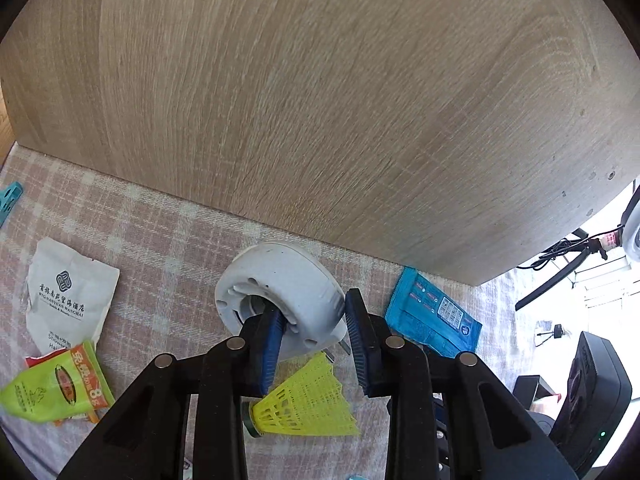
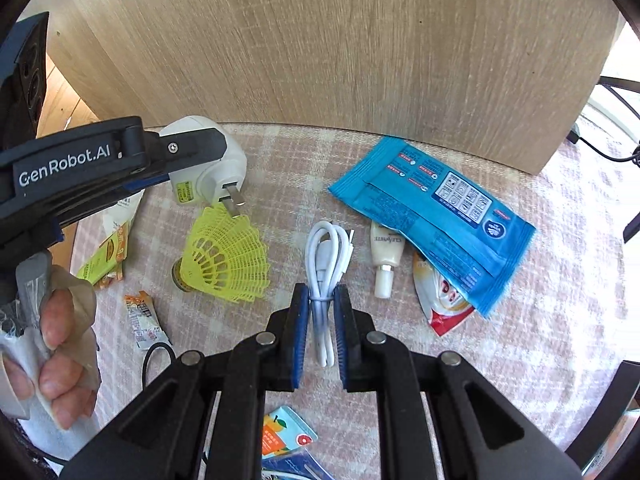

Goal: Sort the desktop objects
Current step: 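Grasp the white dome device with the left gripper while the right grasps the white cable, then carry the white dome device and cable over the tray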

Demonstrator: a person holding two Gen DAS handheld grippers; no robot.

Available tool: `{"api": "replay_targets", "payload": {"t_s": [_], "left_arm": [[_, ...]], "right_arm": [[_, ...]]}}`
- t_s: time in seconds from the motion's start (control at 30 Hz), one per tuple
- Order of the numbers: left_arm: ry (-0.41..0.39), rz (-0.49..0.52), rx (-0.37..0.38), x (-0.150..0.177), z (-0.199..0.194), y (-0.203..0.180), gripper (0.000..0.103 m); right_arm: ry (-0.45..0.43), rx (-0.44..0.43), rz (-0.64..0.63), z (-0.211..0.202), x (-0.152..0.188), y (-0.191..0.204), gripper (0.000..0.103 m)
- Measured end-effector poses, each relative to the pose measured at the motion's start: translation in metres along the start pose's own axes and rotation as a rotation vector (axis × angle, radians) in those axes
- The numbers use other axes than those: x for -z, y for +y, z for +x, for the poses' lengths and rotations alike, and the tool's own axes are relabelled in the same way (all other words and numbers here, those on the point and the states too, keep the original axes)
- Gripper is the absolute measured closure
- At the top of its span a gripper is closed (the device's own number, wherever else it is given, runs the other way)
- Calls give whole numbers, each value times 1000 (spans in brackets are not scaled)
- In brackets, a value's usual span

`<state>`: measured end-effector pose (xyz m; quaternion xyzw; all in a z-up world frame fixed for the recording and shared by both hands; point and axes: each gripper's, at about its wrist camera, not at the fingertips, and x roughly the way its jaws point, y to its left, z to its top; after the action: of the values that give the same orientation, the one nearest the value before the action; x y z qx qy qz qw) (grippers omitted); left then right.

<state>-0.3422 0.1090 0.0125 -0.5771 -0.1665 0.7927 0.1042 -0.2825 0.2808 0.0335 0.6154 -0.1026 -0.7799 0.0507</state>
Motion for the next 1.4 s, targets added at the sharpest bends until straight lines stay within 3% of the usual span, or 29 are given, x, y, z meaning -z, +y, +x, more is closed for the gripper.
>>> {"api": "replay_targets", "payload": {"t_s": [0.47, 0.8, 1.07, 1.4], "left_arm": [[-89, 90, -42, 47, -105, -19, 74], [-138, 237, -52, 108, -159, -85, 74], [-120, 372, -10, 158, -166, -158, 74], [-18, 513, 76, 228, -132, -255, 74]], "right_arm": [[-140, 59, -46, -102, 50, 2, 90], [-228, 102, -61, -169, 109, -19, 90], [-265, 136, -20, -196, 160, -62, 90], [-269, 196, 124, -226, 237, -160, 90]]}}
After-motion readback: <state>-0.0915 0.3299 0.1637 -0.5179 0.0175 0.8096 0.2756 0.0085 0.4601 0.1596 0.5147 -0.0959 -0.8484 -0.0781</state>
